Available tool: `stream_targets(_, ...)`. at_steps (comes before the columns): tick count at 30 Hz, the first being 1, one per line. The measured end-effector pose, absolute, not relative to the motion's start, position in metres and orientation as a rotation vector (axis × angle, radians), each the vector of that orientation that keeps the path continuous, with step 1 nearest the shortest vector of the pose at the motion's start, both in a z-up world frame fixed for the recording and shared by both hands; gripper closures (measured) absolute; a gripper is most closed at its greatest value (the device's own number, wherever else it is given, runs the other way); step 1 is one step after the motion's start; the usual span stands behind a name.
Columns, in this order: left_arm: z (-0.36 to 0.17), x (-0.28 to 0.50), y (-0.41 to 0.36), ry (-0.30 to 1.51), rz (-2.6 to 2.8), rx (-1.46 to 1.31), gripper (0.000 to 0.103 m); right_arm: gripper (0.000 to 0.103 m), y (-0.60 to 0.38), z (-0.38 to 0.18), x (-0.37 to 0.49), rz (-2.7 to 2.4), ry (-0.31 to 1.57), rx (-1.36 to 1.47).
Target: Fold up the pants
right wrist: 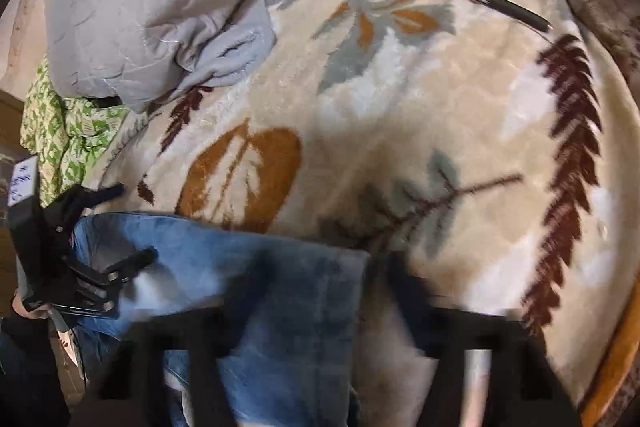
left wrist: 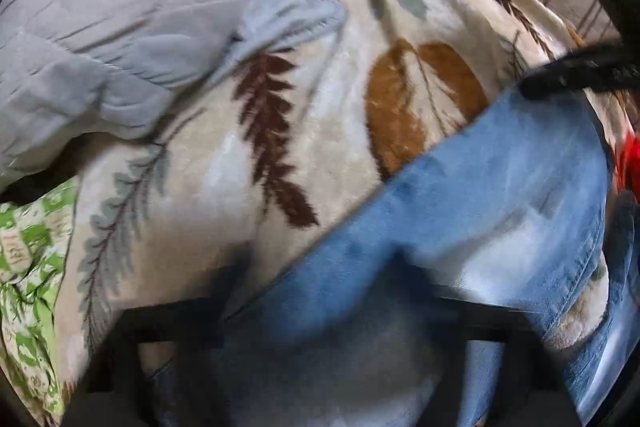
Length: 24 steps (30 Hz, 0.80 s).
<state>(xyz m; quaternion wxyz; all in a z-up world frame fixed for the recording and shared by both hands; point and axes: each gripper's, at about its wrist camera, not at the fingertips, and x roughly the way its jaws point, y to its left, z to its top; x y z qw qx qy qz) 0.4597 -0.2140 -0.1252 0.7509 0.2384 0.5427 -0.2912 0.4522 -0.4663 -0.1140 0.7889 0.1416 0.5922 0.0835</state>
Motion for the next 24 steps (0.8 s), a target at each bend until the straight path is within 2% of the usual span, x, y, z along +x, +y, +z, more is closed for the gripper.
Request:
stream_targets(2, -0.121, 0.458, -0.216, 1.181, -0.616, 0.530, 0.080, 0.082, -0.460, -0.109, 0.452, 0.180, 1.247, 0.248)
stream_targets(3, -0.118, 0.456, -0.216, 1.166, -0.605, 0.557, 0.086, 0.083, -0.457, -0.105, 0.450, 0.190, 1.231, 0.231)
stream_targets(4, -0.113, 0.453, -0.216, 1.157, -0.607, 0.566, 0.097, 0.084, -0.455, -0.101, 0.447, 0.192, 1.216, 0.218)
stream_targets(5, -0.108, 0.450, -0.215, 1.158, -0.624, 0.552, 0.099, 0.084, -0.452, -0.096, 0.444, 0.197, 1.199, 0.205)
stream_targets(13, -0.017, 0.380, -0.190, 1.000, -0.659, 0.554, 0.099, 0.084, -0.451, -0.029, 0.378, 0.262, 1.025, 0.153)
stream_targets(18, 0.036, 0.294, -0.172, 0.889, -0.716, 0.556, 0.100, 0.084, -0.443, 0.010, 0.297, 0.315, 0.903, 0.123)
stream_targets(24, 0.019, 0.198, -0.166, 0.929, -0.814, 0.514, 0.099, 0.084, -0.434, 0.009, 0.189, 0.317, 0.860, 0.083)
